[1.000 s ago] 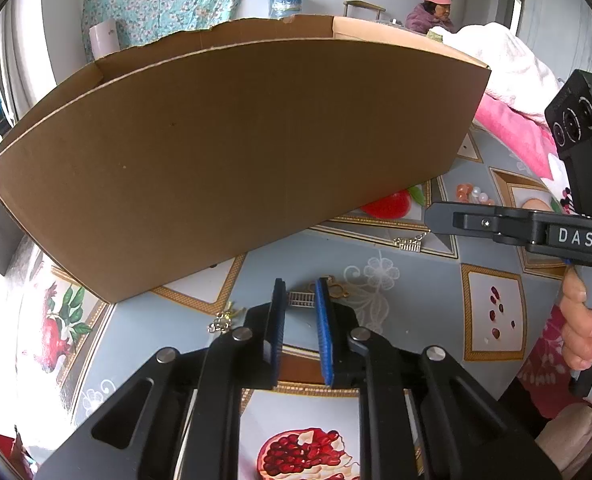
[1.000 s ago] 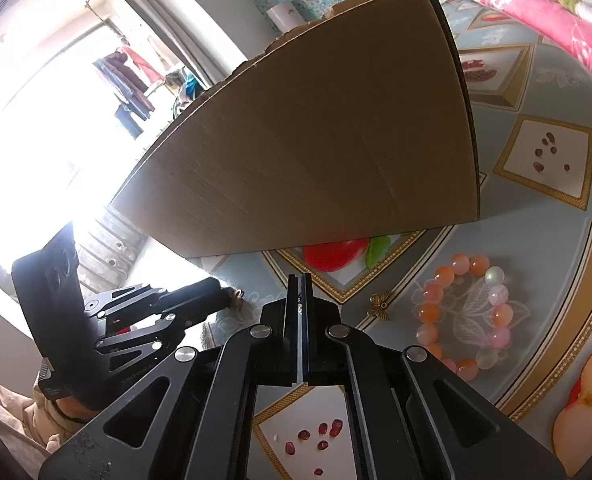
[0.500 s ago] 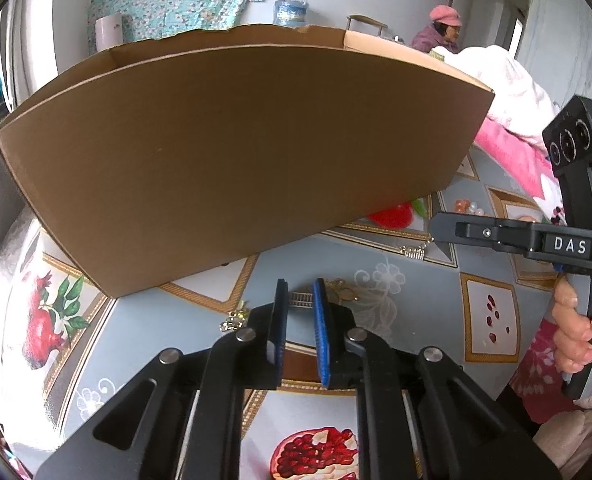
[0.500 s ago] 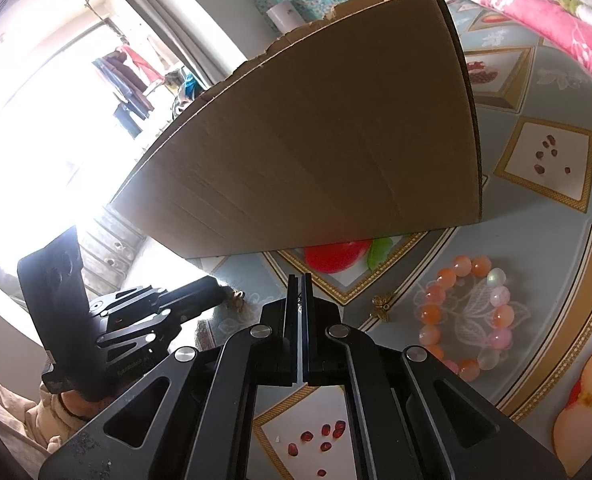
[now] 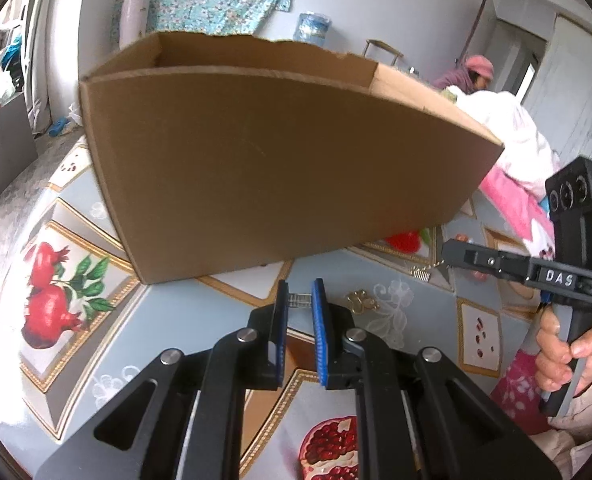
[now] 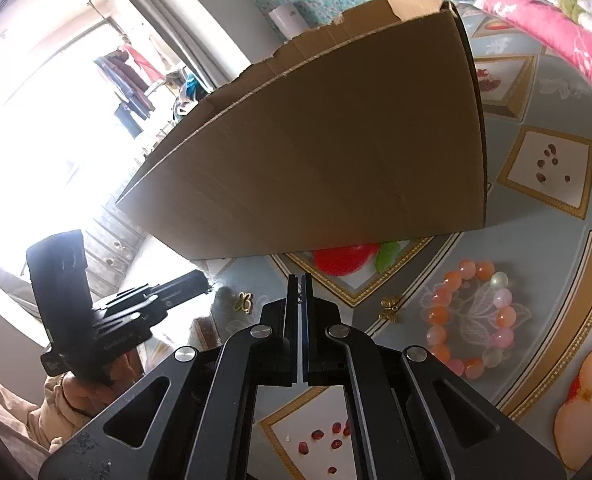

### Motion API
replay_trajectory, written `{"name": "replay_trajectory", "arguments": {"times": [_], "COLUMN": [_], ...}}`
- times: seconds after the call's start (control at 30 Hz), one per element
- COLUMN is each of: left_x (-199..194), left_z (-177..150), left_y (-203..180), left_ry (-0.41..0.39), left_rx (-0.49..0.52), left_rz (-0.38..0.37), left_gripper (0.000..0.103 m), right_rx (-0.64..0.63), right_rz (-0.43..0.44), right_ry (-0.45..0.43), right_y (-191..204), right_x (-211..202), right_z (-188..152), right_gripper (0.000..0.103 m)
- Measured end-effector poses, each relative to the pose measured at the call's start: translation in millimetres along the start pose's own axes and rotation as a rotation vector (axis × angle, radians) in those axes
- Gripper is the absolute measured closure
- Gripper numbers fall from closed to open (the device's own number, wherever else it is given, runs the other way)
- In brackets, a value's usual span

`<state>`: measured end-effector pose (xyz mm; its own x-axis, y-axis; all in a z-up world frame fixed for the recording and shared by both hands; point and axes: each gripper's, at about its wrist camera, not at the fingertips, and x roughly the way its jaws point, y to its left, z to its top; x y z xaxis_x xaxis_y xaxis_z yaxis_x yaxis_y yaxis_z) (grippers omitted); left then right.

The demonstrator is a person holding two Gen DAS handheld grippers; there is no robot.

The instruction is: Organize jewelry

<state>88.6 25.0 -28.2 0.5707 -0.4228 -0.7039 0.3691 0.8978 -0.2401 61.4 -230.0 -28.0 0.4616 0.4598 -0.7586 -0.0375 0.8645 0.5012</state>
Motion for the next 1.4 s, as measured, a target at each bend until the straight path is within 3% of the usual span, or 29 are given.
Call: {"name": "replay_trajectory", "arguments": {"times": [0.37,0.6,0.77,0.93,1.13,1.4], "left_x": [-53,-98,-92,-43,22,79], "left_z": [17,45,75,109,141,163], "left_y": [-16,-44,-61,-54,-43,-50], "left_ry": [-0.121,-0.258,-0.295,-0.176,-0.02,0.104], "left_rx": [0.014,0.113,0.175,0.105,-0.016,-0.121], "left_rz": [-0.046,-0.096,-0.094,-0.103,-0.158,-0.179], "left_gripper": [0.092,0.092,0.092,0.092,0.092,0.092], "right_rx": [-0.061,-0.149,-0.202,-0.201,-0.189,-0.194], "right_rz": [0.043,0.064,0.078,0.087,0.017,-0.063], "right_ry": [-0.107,-0.219,-0.272,-0.261,-0.185,-0.154], "right_y": [33,60,66,55,37,16], "right_x": [-32,-65,-75,-59,-29,-6], "right_z": [17,46,72,100,126,148], "right_gripper": [0.103,0.103,0.103,0.103,0.103,0.099]}}
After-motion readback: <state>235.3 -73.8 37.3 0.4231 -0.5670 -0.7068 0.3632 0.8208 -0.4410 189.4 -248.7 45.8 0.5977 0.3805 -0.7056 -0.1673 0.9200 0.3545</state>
